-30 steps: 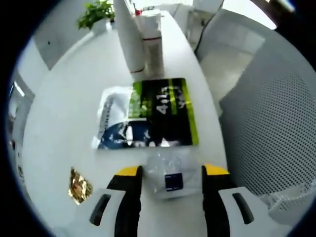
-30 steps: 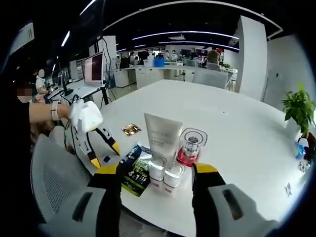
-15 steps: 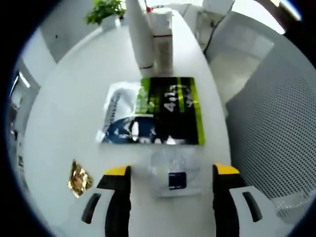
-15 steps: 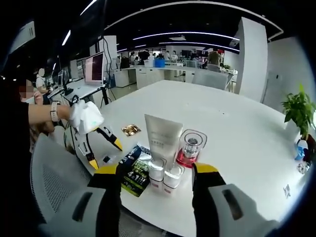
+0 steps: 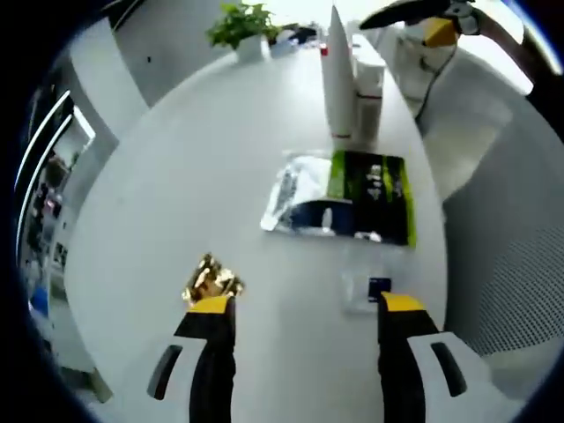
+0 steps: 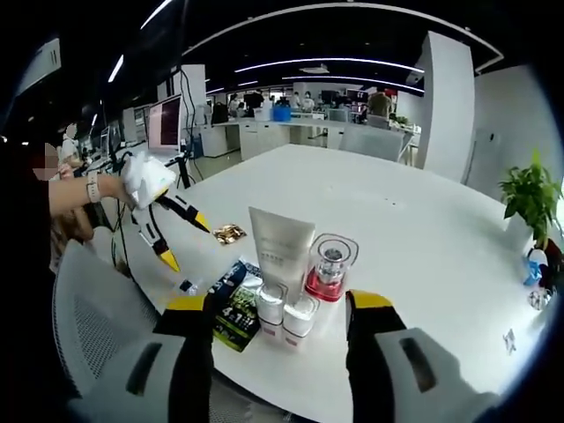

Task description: Arrange the skincare products in the storage area until every visible bottle or jar stands upright without overlapping.

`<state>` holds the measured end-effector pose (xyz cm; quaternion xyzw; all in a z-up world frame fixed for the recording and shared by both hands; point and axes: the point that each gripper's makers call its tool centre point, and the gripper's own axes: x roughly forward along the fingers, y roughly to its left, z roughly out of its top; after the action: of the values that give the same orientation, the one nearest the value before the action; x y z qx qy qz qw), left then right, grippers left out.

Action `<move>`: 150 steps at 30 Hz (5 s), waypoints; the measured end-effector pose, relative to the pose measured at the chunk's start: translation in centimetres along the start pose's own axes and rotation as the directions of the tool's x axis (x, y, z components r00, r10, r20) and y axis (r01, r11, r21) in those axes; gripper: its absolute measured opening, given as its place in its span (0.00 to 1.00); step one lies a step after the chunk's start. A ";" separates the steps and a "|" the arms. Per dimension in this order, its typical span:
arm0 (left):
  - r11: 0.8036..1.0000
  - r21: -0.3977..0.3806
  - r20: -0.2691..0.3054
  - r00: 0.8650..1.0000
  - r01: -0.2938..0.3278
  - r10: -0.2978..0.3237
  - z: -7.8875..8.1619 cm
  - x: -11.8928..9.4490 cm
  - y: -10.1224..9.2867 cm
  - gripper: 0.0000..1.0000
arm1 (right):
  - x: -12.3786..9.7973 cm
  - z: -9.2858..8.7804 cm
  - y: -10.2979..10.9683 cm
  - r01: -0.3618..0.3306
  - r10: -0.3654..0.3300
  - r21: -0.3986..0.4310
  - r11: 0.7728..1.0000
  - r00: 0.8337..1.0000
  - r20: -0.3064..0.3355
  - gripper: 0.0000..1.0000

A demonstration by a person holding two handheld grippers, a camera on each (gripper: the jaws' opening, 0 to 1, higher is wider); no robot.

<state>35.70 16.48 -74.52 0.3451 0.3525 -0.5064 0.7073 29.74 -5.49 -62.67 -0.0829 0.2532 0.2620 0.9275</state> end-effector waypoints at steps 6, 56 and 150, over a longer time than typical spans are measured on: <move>0.997 -0.025 0.005 0.997 -0.071 0.071 -0.1 -0.2 2.8 0.61 | -0.2 0.5 0.0 0.002 -0.002 0.004 1.000 1.000 0.014 0.62; 0.995 -0.079 -0.024 0.998 -0.059 0.058 -0.7 4.8 10.5 0.52 | 0.4 -1.0 -1.6 0.037 -0.033 0.076 0.996 0.998 -0.045 0.62; 0.992 -0.101 -0.144 0.985 0.079 -0.094 -1.2 5.7 9.4 0.43 | 0.3 -1.9 -1.1 0.021 -0.017 0.051 0.998 0.997 -0.080 0.63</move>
<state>45.90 17.14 -78.77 0.3323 0.4425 -0.4923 0.6719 29.75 -6.86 -64.42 -0.0714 0.2957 0.2432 0.9210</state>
